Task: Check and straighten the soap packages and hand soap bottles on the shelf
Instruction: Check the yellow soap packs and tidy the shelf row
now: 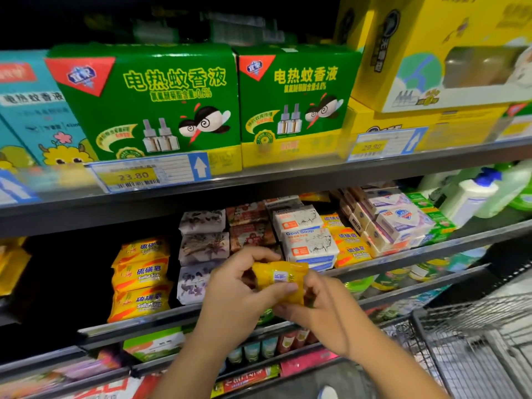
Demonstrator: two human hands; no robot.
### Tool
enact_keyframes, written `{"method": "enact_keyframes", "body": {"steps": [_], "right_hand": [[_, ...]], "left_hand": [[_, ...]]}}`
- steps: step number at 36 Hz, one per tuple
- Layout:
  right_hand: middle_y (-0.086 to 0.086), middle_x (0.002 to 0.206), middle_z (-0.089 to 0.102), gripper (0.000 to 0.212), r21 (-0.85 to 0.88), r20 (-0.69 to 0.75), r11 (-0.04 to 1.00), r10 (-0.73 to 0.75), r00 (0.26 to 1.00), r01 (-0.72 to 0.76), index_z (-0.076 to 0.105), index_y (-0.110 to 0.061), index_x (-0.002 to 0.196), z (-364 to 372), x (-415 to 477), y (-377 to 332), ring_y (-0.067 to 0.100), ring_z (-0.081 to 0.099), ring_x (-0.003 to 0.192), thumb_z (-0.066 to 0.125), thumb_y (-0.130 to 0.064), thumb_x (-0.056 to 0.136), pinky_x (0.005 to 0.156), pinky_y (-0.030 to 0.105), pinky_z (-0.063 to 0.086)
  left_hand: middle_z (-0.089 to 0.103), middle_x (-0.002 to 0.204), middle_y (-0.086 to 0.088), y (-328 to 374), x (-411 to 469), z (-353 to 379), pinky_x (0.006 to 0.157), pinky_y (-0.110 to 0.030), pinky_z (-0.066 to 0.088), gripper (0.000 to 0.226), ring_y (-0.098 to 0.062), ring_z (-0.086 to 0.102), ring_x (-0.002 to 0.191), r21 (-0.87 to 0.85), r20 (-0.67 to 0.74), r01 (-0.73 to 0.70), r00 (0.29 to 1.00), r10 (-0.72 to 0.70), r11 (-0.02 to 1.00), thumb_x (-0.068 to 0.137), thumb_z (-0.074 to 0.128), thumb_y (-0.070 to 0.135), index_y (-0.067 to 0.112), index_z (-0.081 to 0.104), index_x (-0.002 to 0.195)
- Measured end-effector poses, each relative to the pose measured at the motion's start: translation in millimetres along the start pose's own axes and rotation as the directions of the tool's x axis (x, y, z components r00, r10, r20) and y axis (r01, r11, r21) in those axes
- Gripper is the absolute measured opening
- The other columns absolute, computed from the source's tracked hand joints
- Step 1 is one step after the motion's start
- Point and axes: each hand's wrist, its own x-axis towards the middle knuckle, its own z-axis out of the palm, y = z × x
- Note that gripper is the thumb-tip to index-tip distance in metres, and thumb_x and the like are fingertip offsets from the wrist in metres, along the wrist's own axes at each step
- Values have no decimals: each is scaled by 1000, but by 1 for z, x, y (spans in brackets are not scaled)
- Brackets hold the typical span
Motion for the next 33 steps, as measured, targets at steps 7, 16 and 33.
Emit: {"method": "enact_keyframes", "body": {"steps": [7,16,33], "right_hand": [[-3,67,58,21,66,-88,996,-51,995,57,67,-24,82,-36,-7,7,7,51,62,83,-26,69,59,19,41],[-9,84,72,33,128,-220,978,-132,967,162,71,-20,90,-94,-4,-12,2,64,74,84,-28,61,62,14,49],[-17,99,70,38,82,-136,962,-250,959,262,72,-49,99,-155,-2,14,2,67,90,83,-37,64,74,14,51]], "left_hand": [[65,74,6,0,2,9,55,-25,50,32,-2,57,60,-32,9,96,995,-96,995,59,82,37,30,64,84],[61,79,-2,11,17,40,69,-54,52,45,-31,62,77,3,49,173,984,-173,985,63,79,63,33,58,89],[69,86,15,38,28,96,70,-31,54,36,-10,66,80,-61,-131,213,967,-219,975,68,82,21,35,62,94]]}}
